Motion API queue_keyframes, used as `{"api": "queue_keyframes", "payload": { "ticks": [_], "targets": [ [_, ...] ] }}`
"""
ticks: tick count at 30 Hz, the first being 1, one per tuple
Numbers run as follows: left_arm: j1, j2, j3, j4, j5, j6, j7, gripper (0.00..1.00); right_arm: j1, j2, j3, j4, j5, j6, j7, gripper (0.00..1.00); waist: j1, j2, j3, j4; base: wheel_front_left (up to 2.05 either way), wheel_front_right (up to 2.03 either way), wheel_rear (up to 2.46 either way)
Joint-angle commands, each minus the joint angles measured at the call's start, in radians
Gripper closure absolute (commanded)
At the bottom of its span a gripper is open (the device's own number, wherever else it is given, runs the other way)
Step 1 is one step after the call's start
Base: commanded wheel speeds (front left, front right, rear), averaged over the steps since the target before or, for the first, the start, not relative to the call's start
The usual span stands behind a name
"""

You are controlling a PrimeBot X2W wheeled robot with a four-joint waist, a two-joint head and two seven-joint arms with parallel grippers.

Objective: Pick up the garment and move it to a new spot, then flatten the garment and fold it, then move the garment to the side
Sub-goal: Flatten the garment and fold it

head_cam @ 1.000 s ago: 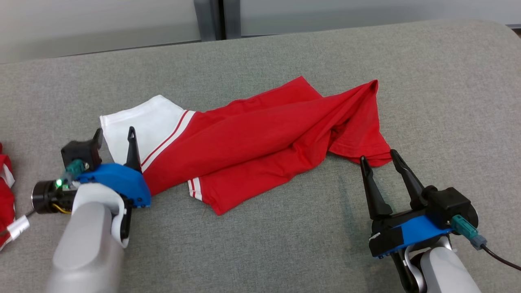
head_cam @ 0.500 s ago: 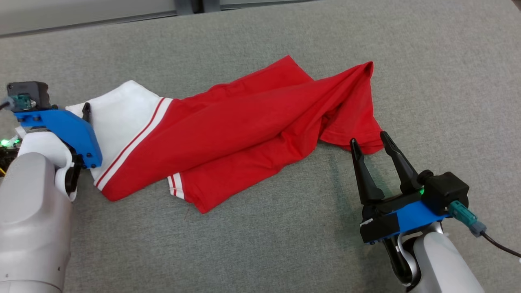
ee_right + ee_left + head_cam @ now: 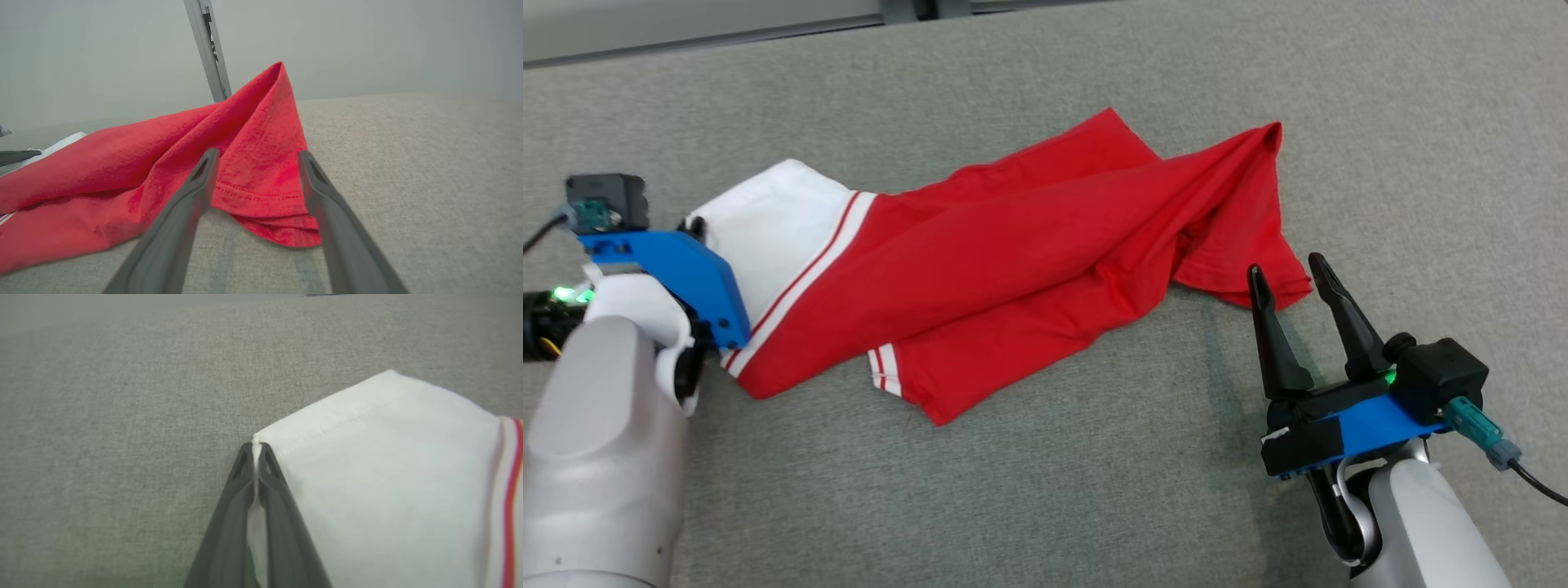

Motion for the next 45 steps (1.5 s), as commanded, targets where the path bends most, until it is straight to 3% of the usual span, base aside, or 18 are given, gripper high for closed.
{"api": "queue_keyframes", "payload": {
  "ticks": [1, 20, 33, 45],
  "targets": [
    [0.045, -0.012, -0.009, 0.011, -0.002, -0.005, -0.010, 1.00, -0.011, -0.001, -0.006, 0.005, -0.009, 0.000, -0.004, 0.00, 0.0000, 0.0001, -0.009, 0.010, 0.00, 0.00, 0.00],
    [0.239, -0.153, -0.134, -0.183, -0.011, -0.010, -0.417, 1.00, 0.077, -0.001, -0.109, 0.177, -0.072, 0.000, -0.004, 0.00, 0.0000, 0.0001, -0.226, 0.202, 0.00, 0.00, 0.00],
    [0.560, -0.191, -0.169, -0.359, -0.048, 0.004, -0.458, 1.00, 0.167, -0.001, -0.147, 0.222, -0.084, 0.000, -0.004, 0.00, 0.0000, 0.0001, -0.336, 0.238, 0.00, 0.00, 0.00],
    [0.630, -0.179, -0.131, -0.501, -0.057, 0.030, -0.466, 1.00, 0.195, -0.001, -0.133, 0.227, -0.069, 0.000, -0.004, 0.00, 0.0000, 0.0001, -0.396, 0.217, 0.00, 0.00, 0.00]
  ]
}}
